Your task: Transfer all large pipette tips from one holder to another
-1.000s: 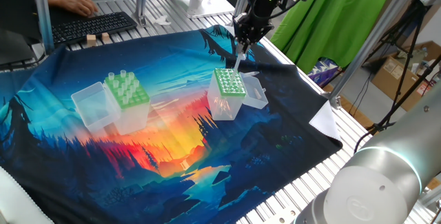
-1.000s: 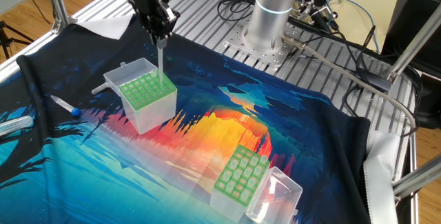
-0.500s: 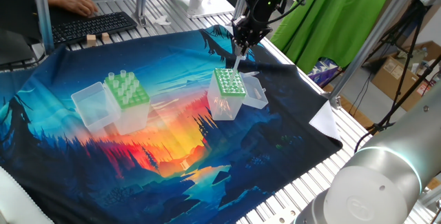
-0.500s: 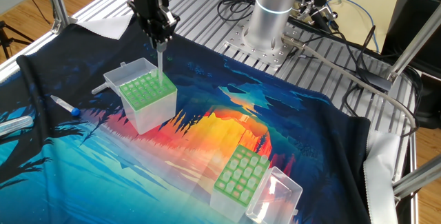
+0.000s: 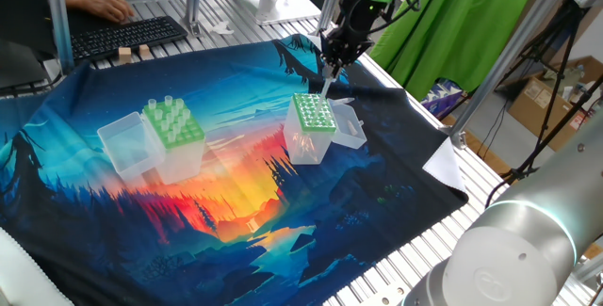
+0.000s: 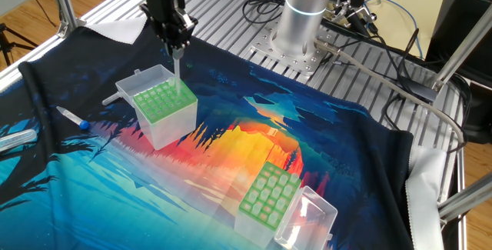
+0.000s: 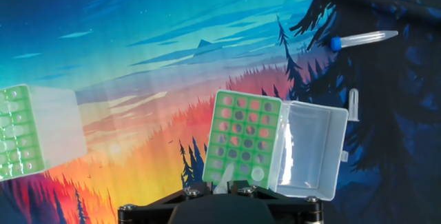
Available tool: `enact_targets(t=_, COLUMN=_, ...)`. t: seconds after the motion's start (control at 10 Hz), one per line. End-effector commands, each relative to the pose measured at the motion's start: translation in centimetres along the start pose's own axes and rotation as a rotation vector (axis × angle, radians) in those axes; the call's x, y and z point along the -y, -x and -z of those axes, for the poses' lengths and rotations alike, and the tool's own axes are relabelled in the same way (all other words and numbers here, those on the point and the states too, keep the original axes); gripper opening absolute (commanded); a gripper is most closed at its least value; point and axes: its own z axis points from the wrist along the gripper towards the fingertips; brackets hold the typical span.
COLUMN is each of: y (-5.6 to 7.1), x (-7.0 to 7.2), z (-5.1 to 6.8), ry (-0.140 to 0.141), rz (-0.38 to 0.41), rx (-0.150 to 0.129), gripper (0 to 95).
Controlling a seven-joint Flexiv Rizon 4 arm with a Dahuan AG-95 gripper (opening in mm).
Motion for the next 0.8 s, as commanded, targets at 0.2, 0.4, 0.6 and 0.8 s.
enact_targets(t=0.2, y=-0.15, x=-0.01, z=-0.02, ry=-0.009, rz=-0.025, rx=0.002, gripper=0.0)
enact_targets(t=0.4, y=-0.17, x=-0.01, z=-0.02, ry=-0.012, rz=-0.033, rx=0.0, gripper=0.0)
enact_targets(t=0.6, y=-0.17, x=-0.02, z=-0.02, ry=-0.013, rz=-0.037, rx=-0.001, gripper=19.0)
enact_targets(t=0.8, y=-0.17, x=-0.04, z=-0.01, ry=-0.014, rz=-0.04, rx=-0.001, gripper=19.0)
